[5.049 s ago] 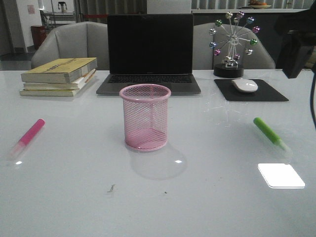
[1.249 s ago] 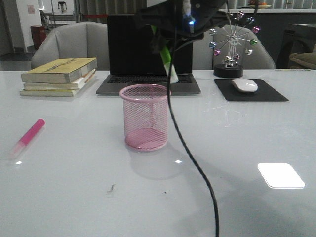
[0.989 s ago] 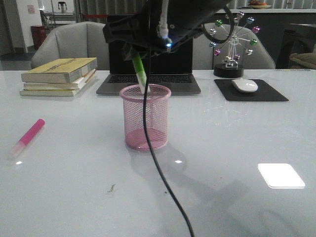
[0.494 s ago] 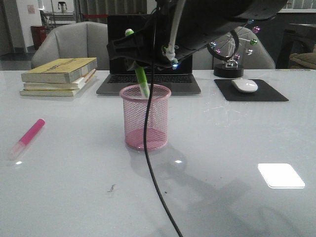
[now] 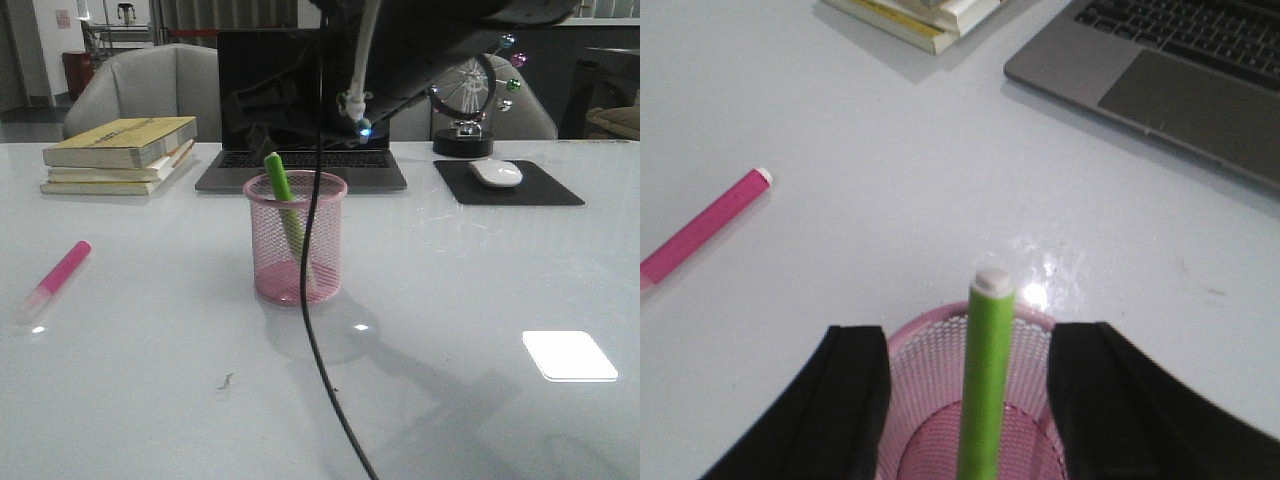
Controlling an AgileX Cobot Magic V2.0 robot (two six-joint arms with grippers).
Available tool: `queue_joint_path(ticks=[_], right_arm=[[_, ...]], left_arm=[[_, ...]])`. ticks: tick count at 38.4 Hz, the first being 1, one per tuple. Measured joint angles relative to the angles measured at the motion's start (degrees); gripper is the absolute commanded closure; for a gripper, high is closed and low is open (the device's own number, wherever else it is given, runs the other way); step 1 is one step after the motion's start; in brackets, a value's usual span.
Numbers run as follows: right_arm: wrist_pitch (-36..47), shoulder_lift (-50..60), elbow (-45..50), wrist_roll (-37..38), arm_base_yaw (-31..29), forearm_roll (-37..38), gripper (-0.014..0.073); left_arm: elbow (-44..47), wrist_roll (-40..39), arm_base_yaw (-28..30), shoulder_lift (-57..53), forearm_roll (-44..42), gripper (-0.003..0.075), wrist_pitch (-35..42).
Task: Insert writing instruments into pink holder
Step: 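Lower the green marker into the holder and open the right gripper, then withdraw the right gripper up and away from the holder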
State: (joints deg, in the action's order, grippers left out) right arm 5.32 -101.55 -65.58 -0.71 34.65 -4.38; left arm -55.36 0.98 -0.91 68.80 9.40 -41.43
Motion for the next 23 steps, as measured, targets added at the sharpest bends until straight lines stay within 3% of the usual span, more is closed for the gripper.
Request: queue_joint_path(ticks=[9,16,23], right_arm=[[-5.32,10.05,0.0,-0.08,-1.03,1.52,0.0118],[-12.84,18.06,0.09,-0.22,-4.85,1.64,0.0139],[-14.49,26.52,4.0,-0.22,-10.7,3.18,0.0148]], left_arm=[[0.0,0.0,0.0,0.0,0.0,0.0245,-0.23],[0.0,0.0,0.0,0.0,0.0,0.0244,-0.32],[0.0,0.0,0.0,0.0,0.0,0.0244,-0.32]])
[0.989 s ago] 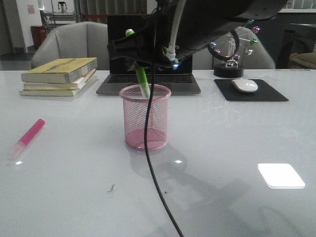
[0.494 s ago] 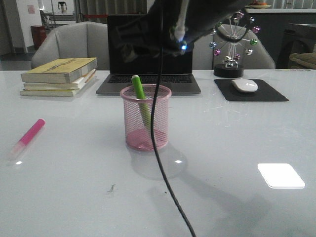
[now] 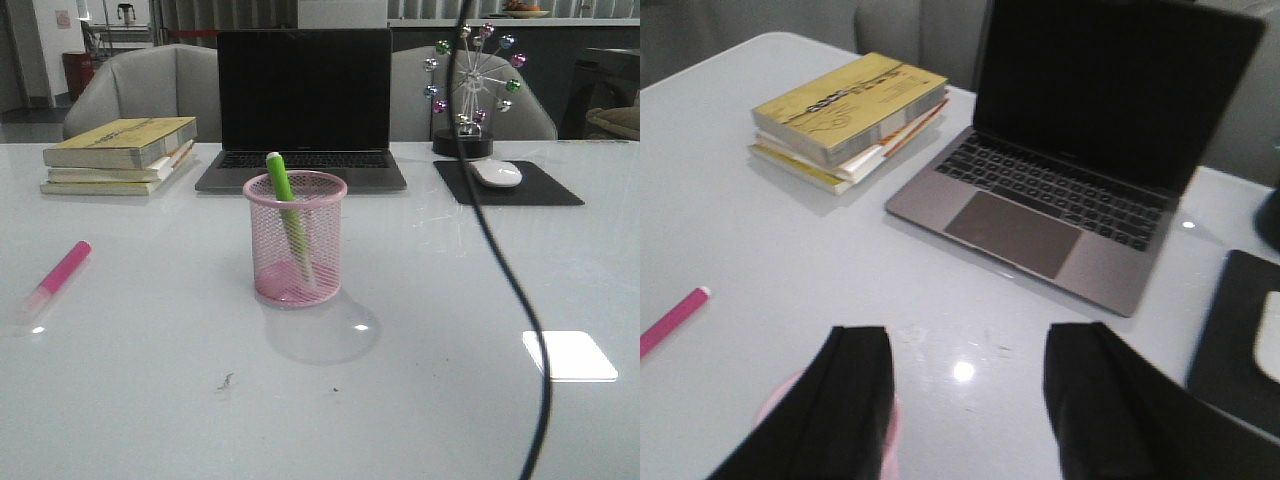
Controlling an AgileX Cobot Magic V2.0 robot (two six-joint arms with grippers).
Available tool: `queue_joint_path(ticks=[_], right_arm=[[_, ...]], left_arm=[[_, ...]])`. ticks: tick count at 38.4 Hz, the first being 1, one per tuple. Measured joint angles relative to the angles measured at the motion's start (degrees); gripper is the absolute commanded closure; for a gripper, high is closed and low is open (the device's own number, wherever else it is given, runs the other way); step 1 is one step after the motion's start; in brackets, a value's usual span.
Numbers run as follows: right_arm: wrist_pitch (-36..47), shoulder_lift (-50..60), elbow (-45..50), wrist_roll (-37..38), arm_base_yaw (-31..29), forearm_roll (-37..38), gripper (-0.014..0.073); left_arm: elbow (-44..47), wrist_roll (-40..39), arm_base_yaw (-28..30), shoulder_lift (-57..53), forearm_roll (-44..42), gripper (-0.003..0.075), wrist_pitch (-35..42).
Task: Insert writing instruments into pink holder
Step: 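Withdraw the right gripper up and away from the holder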
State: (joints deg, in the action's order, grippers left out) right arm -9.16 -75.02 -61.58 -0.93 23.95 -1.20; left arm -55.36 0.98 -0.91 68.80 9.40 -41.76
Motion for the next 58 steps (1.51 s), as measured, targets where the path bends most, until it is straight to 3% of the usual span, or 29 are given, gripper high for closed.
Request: queue_joint_path(ticks=[12,21,29,43,58], right_arm=[[-3.51,17.8,14.12,0.0,-12.97,0.36,0.0148],[-15.28,34.62,23.9,0.0,-23.67,1.96,0.0148],[-23.08,43.83,28.86,0.0,-24.41,1.99,0.0148],[-23.92,44.34,29.12,0.0,-24.41,1.99,0.0148],[-24.04,44.34,29.12,0.0,-24.41,1.99,0.0148]], left_arm=[[0.0,0.0,0.0,0.0,0.0,0.0244,-0.02],[0.0,0.0,0.0,0.0,0.0,0.0244,0.74],[0.0,0.0,0.0,0.0,0.0,0.0244,2.22],[-4.2,0.0,0.0,1.47,1.45,0.0244,6.11],[-22.08,3.37,-0.88,16.84,1.78,0.0244,-6.02]])
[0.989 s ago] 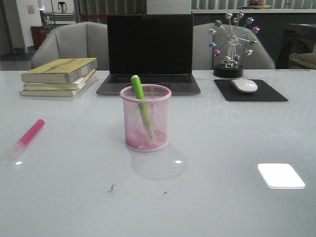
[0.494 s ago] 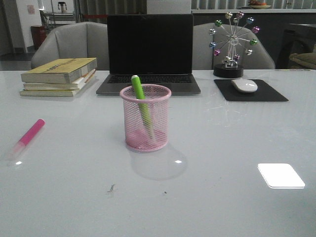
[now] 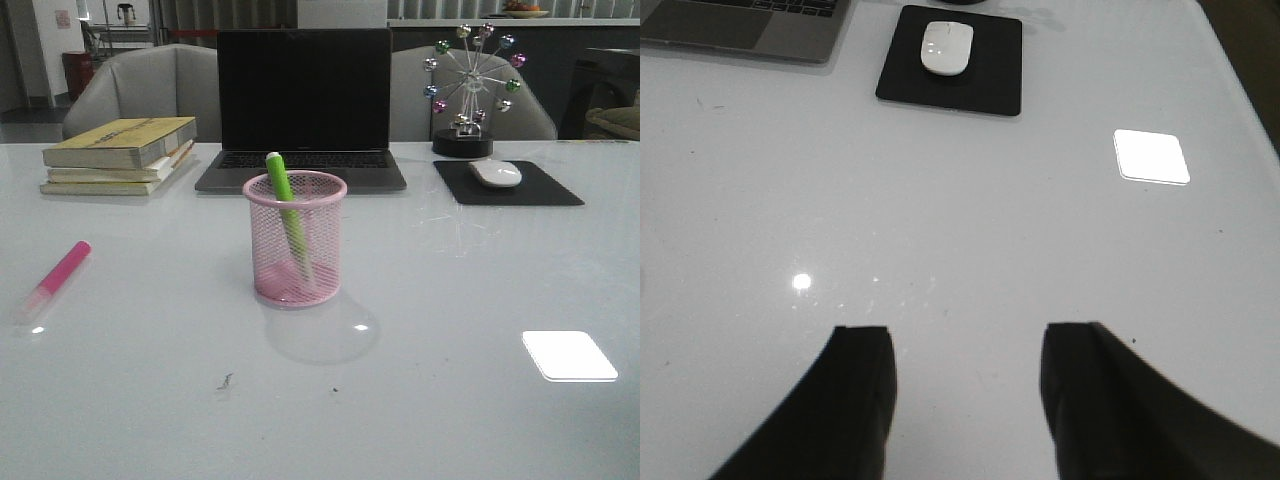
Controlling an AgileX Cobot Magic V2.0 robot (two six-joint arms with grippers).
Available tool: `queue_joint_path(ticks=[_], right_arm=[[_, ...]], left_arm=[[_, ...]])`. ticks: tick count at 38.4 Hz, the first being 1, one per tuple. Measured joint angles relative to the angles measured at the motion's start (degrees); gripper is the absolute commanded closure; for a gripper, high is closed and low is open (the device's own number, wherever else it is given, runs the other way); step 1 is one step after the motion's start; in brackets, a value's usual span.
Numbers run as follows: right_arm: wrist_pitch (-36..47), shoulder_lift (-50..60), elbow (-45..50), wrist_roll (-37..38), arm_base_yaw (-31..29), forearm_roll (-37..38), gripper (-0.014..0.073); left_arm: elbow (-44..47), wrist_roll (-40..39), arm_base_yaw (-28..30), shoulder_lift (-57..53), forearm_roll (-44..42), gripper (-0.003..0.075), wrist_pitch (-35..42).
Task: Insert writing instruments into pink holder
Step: 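Withdraw the right gripper up and away from the holder, then lower the left gripper onto the pink marker and grasp it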
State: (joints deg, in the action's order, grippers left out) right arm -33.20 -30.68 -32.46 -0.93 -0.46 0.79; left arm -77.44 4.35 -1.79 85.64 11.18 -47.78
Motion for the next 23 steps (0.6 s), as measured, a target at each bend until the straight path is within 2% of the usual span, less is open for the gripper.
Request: queue_joint_path(ticks=[11,23], right_arm=[[-0.09,0.0,0.0,0.0,0.0,0.0,0.0148],[-0.09,0.0,0.0,0.0,0.0,0.0,0.0148]], left_arm=[[-10.34,0.96,-2.55,13.82,0.13,0.0244,-5.62],[-11.75,0.96,-2.69,23.87,-0.08,0.0244,-6.43]])
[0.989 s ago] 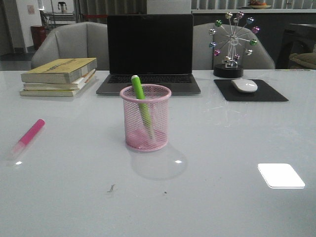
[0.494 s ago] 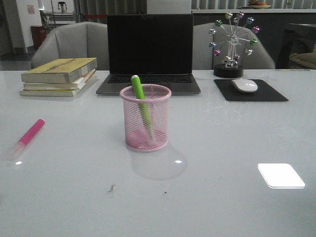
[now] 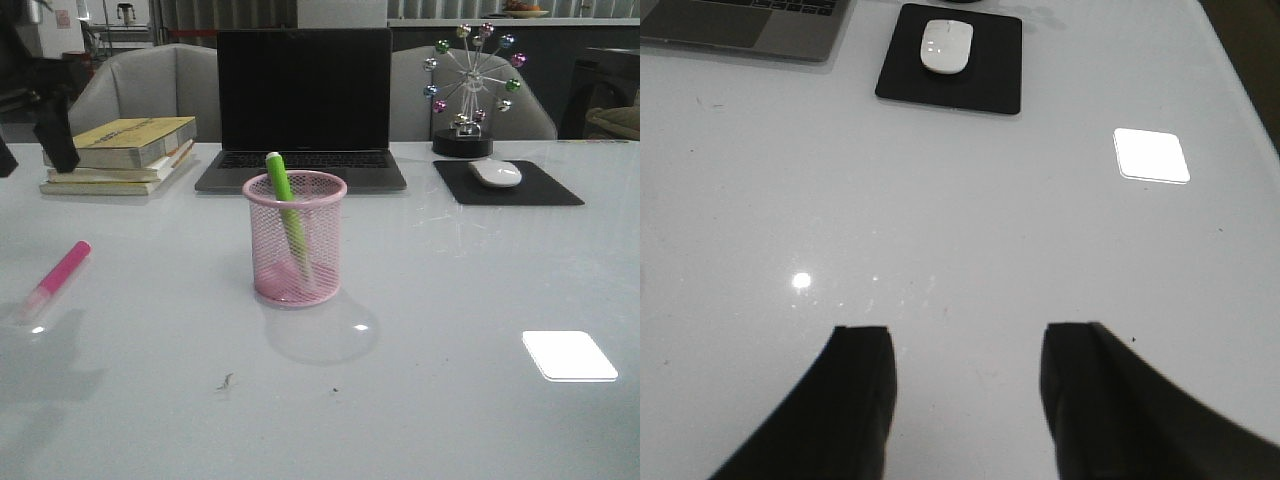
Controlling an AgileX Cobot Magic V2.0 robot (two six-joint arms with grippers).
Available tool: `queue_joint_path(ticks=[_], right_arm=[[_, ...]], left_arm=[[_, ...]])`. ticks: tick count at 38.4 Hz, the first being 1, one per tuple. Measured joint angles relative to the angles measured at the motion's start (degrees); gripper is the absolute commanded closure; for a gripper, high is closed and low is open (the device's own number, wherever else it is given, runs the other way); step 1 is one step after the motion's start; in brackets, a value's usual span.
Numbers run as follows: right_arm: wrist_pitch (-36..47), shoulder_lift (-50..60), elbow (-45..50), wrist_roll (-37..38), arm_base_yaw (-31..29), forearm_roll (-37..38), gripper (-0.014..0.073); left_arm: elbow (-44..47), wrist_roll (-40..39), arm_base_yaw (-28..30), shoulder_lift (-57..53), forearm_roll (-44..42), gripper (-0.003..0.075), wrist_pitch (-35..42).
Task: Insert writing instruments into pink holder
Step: 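Lower the left gripper onto the pink marker and grasp it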
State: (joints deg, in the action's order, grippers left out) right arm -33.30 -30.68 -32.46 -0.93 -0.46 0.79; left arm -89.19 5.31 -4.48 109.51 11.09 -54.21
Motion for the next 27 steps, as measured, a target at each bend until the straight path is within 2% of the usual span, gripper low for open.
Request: queue_joint_path(ticks=[27], right_arm=[[0.0,0.0,0.0,0.0,0.0,0.0,0.0148]], left_arm=[[-0.23,0.0,-1.47,8.84,-0.12,0.0245,1.89]])
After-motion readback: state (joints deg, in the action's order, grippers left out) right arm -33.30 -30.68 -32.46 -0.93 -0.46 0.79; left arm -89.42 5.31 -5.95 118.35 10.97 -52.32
